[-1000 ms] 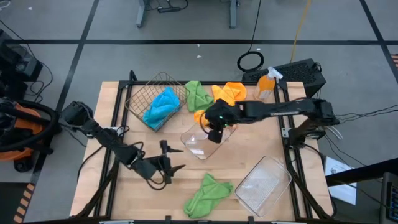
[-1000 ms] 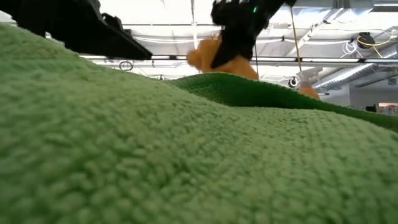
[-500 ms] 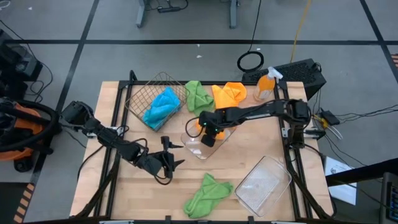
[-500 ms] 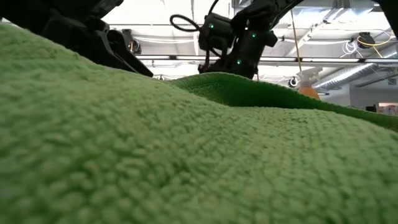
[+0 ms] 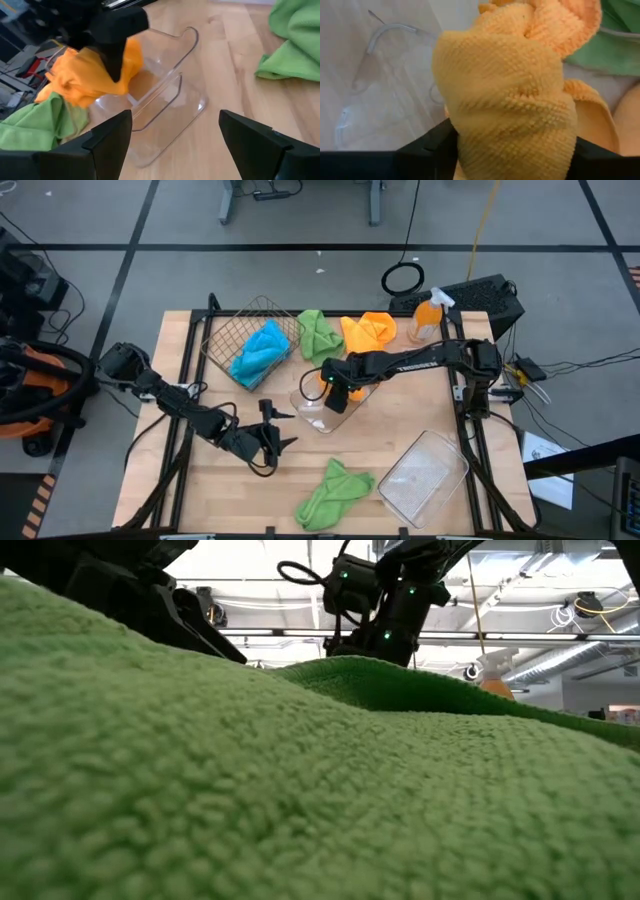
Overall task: Sort microfiber towel by color & place in baskets
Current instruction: Put the bottom yellow towel into the top transparent bin
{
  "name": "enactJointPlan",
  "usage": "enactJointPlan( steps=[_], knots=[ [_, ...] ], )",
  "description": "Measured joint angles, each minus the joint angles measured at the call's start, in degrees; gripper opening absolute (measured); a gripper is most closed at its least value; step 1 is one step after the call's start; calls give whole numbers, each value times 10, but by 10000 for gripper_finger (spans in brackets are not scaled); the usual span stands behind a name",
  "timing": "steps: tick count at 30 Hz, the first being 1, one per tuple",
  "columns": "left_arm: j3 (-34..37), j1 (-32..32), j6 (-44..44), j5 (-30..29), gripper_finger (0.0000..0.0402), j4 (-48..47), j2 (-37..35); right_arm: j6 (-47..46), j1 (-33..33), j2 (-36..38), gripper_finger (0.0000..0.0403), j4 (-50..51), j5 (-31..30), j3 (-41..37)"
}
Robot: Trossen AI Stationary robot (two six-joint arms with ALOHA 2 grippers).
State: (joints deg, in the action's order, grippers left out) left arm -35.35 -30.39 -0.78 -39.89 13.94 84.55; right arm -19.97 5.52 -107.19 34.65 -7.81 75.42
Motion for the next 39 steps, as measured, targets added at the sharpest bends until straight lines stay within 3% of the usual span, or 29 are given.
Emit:
enactJointPlan(
  steps=[13,27,32,39],
  knots=[
    [0,-2,-19,57,306,23,0,16,-8,87,229,56,4,0],
    [0,-1,-17,57,306,18,0,48,-8,181,228,72,-1,0],
    [0,-1,-16,57,306,18,0,47,-7,170,228,71,-2,0],
    [0,-2,-19,58,306,18,0,26,4,82,237,72,-7,0]
  ],
)
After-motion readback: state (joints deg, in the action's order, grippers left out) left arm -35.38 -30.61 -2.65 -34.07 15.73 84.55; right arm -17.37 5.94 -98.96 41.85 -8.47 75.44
